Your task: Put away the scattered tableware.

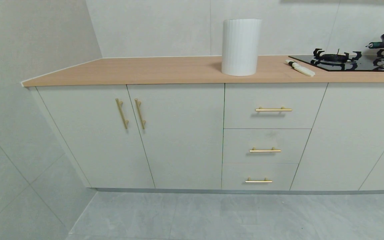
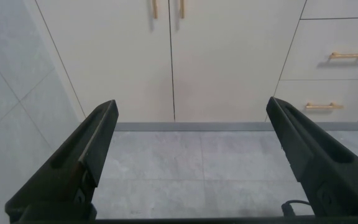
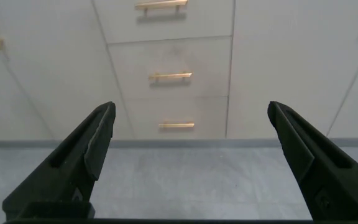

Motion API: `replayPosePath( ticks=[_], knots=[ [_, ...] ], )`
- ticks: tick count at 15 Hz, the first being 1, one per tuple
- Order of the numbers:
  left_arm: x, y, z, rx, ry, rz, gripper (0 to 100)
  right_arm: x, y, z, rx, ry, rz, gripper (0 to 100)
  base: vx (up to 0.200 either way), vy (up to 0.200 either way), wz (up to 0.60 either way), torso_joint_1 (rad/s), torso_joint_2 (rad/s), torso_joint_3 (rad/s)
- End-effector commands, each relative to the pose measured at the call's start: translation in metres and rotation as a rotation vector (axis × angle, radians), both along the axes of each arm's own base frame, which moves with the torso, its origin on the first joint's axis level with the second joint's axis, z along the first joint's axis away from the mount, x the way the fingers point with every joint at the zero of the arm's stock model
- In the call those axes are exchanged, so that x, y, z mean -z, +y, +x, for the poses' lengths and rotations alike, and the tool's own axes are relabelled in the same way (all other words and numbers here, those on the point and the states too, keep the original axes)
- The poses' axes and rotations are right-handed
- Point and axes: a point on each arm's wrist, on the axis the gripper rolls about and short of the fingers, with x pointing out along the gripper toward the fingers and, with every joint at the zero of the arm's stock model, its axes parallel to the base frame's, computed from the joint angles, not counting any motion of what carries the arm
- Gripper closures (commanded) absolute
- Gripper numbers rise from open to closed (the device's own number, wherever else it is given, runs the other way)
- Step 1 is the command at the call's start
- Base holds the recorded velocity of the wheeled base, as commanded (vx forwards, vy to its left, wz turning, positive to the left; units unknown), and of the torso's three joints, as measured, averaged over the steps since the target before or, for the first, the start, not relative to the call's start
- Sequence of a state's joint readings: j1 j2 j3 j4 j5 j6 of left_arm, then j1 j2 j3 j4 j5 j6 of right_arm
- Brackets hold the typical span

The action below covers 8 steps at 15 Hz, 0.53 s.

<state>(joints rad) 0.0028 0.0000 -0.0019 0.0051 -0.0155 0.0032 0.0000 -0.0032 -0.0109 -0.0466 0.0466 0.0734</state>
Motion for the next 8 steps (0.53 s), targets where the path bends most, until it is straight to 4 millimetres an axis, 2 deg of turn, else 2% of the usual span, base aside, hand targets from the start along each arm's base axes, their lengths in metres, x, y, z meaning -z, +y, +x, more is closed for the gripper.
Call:
replayPosePath(
  ticks=[1, 8],
  knots=[
    [0.0001, 0.0000, 0.0000, 0.000, 0.000, 0.000, 0, 0.0030, 0.0002, 0.0011, -0.007, 0.015, 0.001, 0, 0.000, 0.000, 0.00, 0.000, 0.00, 0.000],
    [0.0001, 0.0000, 0.0000, 0.000, 0.000, 0.000, 0, 0.0028, 0.0008, 0.0011, -0.032, 0.010, -0.043, 0, 0.000, 0.000, 0.00, 0.000, 0.00, 0.000]
  ],
)
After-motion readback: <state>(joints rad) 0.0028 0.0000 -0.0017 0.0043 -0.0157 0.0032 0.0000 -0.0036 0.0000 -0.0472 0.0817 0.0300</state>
